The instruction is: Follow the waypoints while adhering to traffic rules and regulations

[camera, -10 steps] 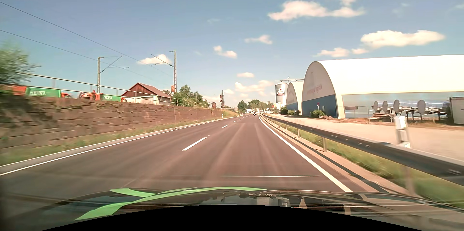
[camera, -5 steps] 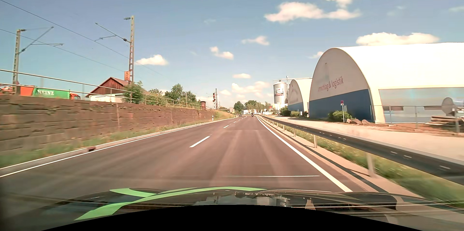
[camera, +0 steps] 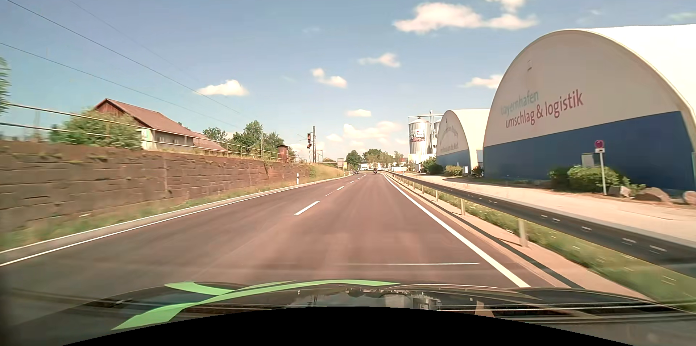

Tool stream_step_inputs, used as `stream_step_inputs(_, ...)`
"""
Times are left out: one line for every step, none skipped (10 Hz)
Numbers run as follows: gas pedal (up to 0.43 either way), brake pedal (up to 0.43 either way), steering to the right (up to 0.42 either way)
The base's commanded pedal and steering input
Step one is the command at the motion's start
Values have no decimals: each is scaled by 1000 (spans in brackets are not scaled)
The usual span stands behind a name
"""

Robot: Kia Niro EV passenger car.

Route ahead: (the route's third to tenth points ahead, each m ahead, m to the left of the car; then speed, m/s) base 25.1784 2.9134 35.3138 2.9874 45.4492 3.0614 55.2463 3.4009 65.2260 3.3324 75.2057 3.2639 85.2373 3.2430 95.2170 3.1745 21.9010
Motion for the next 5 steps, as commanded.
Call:
stream_step_inputs(240,0,5)
stream_step_inputs(240,0,5)
stream_step_inputs(248,0,5)
stream_step_inputs(248,0,5)
stream_step_inputs(248,0,5)
